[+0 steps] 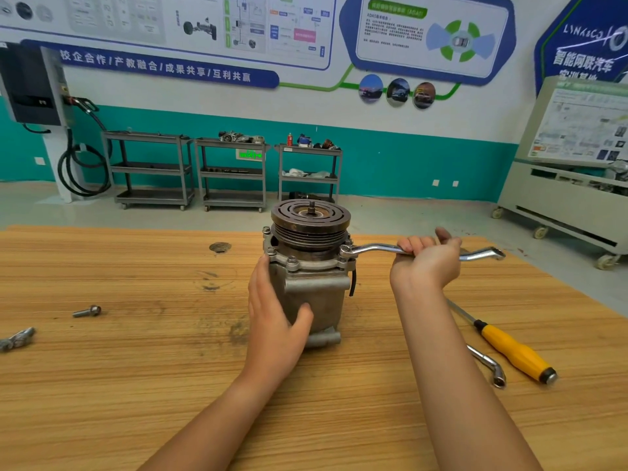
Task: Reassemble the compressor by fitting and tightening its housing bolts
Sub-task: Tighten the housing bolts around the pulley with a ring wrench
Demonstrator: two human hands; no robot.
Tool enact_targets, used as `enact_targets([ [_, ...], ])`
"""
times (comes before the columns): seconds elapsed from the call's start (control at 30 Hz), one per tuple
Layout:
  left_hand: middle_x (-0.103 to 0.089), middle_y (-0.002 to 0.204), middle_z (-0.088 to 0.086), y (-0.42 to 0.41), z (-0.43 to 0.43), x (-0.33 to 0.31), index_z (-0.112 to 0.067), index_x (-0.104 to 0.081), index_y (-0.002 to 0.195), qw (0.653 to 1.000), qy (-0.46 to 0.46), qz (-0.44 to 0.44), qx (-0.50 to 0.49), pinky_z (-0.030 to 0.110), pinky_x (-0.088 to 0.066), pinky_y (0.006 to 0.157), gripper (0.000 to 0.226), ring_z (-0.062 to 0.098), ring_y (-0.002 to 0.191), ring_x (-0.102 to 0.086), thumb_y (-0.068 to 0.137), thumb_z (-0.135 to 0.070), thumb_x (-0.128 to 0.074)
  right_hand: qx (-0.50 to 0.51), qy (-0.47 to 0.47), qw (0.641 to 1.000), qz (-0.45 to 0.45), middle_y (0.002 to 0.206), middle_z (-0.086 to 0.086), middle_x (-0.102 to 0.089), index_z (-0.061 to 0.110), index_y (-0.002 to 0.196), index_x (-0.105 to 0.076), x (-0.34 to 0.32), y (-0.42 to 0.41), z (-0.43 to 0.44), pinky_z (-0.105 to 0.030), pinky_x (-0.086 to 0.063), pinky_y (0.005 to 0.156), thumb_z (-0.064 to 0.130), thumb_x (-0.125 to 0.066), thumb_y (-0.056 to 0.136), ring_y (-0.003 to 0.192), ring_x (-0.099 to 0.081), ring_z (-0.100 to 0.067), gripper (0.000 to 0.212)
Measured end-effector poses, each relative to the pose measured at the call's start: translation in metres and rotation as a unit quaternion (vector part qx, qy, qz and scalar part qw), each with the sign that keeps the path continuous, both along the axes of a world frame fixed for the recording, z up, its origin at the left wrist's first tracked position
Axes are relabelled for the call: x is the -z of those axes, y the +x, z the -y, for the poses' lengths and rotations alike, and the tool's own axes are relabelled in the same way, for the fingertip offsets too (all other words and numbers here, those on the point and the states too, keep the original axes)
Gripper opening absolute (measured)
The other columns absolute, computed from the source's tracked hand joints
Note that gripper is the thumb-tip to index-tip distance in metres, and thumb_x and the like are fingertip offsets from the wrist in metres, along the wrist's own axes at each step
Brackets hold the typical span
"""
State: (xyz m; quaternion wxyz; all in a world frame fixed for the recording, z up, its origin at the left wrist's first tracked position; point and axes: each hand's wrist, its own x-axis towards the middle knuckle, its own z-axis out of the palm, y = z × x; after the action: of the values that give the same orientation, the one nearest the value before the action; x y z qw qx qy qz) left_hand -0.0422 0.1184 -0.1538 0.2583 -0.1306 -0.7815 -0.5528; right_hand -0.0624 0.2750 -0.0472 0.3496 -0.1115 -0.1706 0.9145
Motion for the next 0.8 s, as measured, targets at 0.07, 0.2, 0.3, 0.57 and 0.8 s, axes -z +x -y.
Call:
enact_targets([
  [0.07, -0.01, 0.152, -0.01, 0.0, 0.0, 0.0, -0.042, 0.002, 0.136, 1.0, 0.003, 0.001, 0.003, 0.026, -0.015, 0.113, 0.09, 0.002, 0.138, -0.01, 0.084, -0.009, -0.064, -0.009, 0.02, 0.999, -0.024, 0.045, 0.006, -0.024, 0.012, 0.08, -0.047, 0.0, 0.003, 0.0, -0.018, -0.023, 0.037, 0.023, -0.031, 0.103, 0.038, -0.022, -0.009, 0.03],
  [0.2, -0.01, 0.153, -0.009, 0.0, 0.001, 0.0, -0.036, -0.001, 0.143, 1.0, 0.004, 0.009, 0.001, 0.027, -0.015, 0.114, 0.09, 0.004, 0.139, -0.01, 0.084, -0.009, -0.064, -0.012, 0.086, 0.996, 0.004, 0.044, 0.007, -0.025, 0.011, 0.08, -0.047, -0.015, -0.006, -0.002, -0.018, -0.024, 0.035, 0.016, -0.032, 0.101, 0.035, -0.023, -0.007, 0.027],
  [0.3, -0.01, 0.153, -0.009, 0.0, 0.001, 0.001, -0.034, -0.002, 0.143, 1.0, 0.003, 0.009, 0.0, 0.026, -0.014, 0.113, 0.089, 0.005, 0.14, -0.01, 0.084, -0.009, -0.063, -0.045, 0.115, 0.99, 0.06, 0.05, 0.004, -0.025, 0.009, 0.079, -0.046, -0.024, -0.021, -0.003, -0.018, -0.023, 0.034, 0.012, -0.033, 0.1, 0.032, -0.023, -0.007, 0.024],
  [0.57, -0.011, 0.153, -0.008, -0.003, 0.001, 0.002, -0.03, -0.003, 0.145, 1.0, 0.002, 0.004, -0.007, 0.019, -0.011, 0.109, 0.089, 0.001, 0.138, -0.01, 0.084, -0.009, -0.064, -0.013, 0.087, 0.995, 0.047, 0.048, 0.005, -0.029, 0.009, 0.08, -0.047, -0.009, -0.02, -0.005, -0.018, -0.029, 0.036, 0.014, -0.034, 0.1, 0.032, -0.028, -0.007, 0.025],
  [0.8, -0.01, 0.153, -0.01, -0.003, 0.0, 0.002, -0.032, -0.002, 0.146, 1.0, 0.004, 0.004, -0.006, 0.02, -0.012, 0.108, 0.09, -0.006, 0.131, -0.01, 0.084, -0.01, -0.064, 0.089, 0.147, 0.983, -0.06, 0.047, 0.006, -0.04, 0.012, 0.087, -0.055, 0.027, 0.034, 0.015, -0.027, -0.052, 0.055, 0.009, -0.036, 0.099, 0.044, -0.044, -0.009, 0.022],
])
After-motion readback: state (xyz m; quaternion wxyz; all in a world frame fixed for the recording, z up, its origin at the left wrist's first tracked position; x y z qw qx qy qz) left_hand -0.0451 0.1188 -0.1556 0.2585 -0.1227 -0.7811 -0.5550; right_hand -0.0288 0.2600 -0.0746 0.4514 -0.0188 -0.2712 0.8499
